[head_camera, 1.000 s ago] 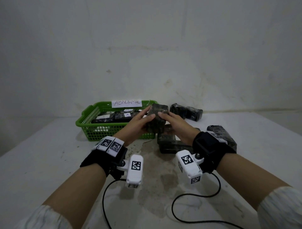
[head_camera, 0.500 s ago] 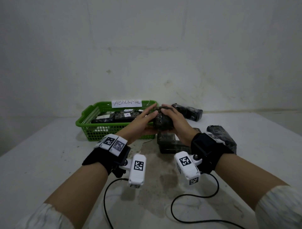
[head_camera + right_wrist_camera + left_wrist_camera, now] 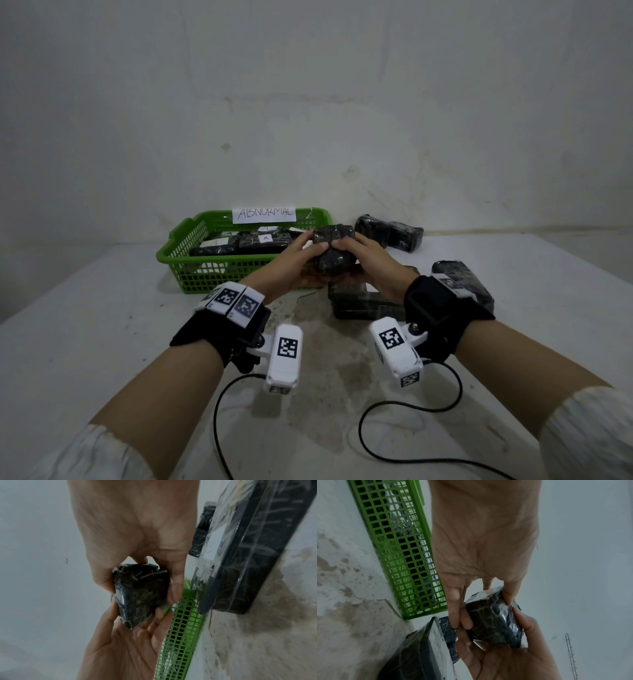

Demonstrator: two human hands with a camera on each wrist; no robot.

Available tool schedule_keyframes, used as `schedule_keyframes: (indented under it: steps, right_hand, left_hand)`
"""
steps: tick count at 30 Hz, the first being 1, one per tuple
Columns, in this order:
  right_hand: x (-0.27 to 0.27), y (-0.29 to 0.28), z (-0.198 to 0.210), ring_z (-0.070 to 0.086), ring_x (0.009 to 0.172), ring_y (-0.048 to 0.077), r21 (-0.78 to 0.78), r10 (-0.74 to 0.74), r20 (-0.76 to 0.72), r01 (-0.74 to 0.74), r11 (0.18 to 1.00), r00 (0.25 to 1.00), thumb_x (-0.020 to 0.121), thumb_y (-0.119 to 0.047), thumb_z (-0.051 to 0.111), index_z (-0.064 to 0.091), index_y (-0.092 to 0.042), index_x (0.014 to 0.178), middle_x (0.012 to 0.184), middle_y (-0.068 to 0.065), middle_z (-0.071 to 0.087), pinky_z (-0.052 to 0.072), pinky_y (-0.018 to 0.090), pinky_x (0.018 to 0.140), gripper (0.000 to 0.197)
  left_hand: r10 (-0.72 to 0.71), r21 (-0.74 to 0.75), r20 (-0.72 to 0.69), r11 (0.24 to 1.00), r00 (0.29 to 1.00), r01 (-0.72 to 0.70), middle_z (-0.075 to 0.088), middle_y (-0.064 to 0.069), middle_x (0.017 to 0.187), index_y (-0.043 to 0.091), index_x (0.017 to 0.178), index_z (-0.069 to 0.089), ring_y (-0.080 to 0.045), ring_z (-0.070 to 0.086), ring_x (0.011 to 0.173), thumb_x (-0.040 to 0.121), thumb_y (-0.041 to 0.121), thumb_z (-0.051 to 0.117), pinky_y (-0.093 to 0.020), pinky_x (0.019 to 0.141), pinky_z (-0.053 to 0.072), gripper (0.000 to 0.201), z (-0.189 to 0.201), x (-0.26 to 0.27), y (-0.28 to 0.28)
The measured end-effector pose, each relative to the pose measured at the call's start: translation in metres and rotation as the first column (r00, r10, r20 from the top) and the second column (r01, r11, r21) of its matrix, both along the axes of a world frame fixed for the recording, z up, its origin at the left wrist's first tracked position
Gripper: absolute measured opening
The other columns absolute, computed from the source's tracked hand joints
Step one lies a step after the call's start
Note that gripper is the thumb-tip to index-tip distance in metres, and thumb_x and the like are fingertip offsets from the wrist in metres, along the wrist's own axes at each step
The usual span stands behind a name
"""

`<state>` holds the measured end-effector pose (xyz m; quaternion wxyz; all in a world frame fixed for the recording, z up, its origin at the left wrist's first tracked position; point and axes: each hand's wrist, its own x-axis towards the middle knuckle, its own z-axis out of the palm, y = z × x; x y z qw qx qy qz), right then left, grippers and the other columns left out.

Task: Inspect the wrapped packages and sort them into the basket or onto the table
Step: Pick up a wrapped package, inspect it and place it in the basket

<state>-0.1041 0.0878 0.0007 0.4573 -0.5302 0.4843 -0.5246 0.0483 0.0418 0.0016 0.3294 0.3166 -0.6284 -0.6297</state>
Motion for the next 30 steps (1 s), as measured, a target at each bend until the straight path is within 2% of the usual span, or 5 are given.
schedule_keyframes:
  steps: [11, 15, 20, 25, 30]
  right_hand:
    - [0.001, -0.003, -0.001, 0.067, 0.068, 0.020, -0.002, -0.018, -0.122, 0.018, 1.000, 0.992, 0.091, -0.037, 0.060, 0.055, -0.023, 0.126, 0.115, 0.006, 0.064, 0.058, 0.035, 0.069, 0.038]
    - [0.001, -0.001, 0.001, 0.060, 0.059, 0.010, -0.041, -0.041, -0.225, 0.032, 0.999, 0.973, 0.095, -0.057, 0.038, 0.048, -0.022, 0.131, 0.104, -0.003, 0.064, 0.048, 0.019, 0.052, 0.051]
    - [-0.008, -0.004, 0.001, 0.048, 0.059, 0.009, -0.010, -0.037, -0.263, 0.036, 0.999, 0.964, 0.092, -0.044, 0.058, 0.058, -0.022, 0.118, 0.066, -0.011, 0.060, 0.035, 0.020, 0.055, 0.035]
    - [-0.014, -0.009, 0.003, 0.039, 0.046, 0.000, -0.036, -0.200, -0.180, 0.196, 0.980, 0.963, 0.092, -0.028, 0.062, 0.053, -0.015, 0.078, 0.064, -0.006, 0.047, 0.029, 0.010, 0.043, 0.021]
    - [-0.014, -0.013, 0.000, 0.052, 0.073, 0.019, -0.020, -0.229, -0.111, 0.228, 0.973, 0.967, 0.086, -0.032, 0.070, 0.044, -0.018, 0.076, 0.082, 0.011, 0.050, 0.042, 0.027, 0.065, 0.031]
  left_hand:
    - [-0.071, -0.038, 0.060, 0.997, 0.996, 0.073, 0.062, -0.005, 0.108, 0.031, 0.128, 0.048, -0.022, 0.062, 0.084, 0.098, 0.028, 0.047, -0.048, 0.097, 0.048, 0.030, 0.002, 0.010, -0.004]
    - [0.095, 0.009, -0.076, 0.995, 0.993, -0.095, 0.057, -0.012, 0.116, 0.024, 0.137, 0.037, -0.021, 0.067, 0.062, 0.099, 0.033, 0.044, -0.038, 0.069, 0.060, 0.040, 0.003, 0.007, -0.007]
    - [0.221, -0.023, -0.170, 0.973, 0.960, -0.228, 0.054, -0.011, 0.106, 0.025, 0.122, 0.037, -0.015, 0.062, 0.048, 0.100, 0.046, 0.028, -0.033, 0.056, 0.059, 0.032, 0.003, 0.008, -0.007]
    - [0.070, -0.022, -0.119, 0.997, 0.990, -0.073, 0.057, -0.007, 0.104, 0.023, 0.131, 0.047, -0.009, 0.059, 0.051, 0.100, 0.042, 0.032, -0.026, 0.056, 0.057, 0.040, 0.000, 0.010, -0.004]
    - [0.125, 0.045, -0.117, 0.992, 0.985, -0.120, 0.058, -0.006, 0.090, 0.014, 0.118, 0.052, -0.010, 0.054, 0.047, 0.100, 0.040, 0.034, -0.025, 0.051, 0.055, 0.036, -0.001, 0.005, -0.004]
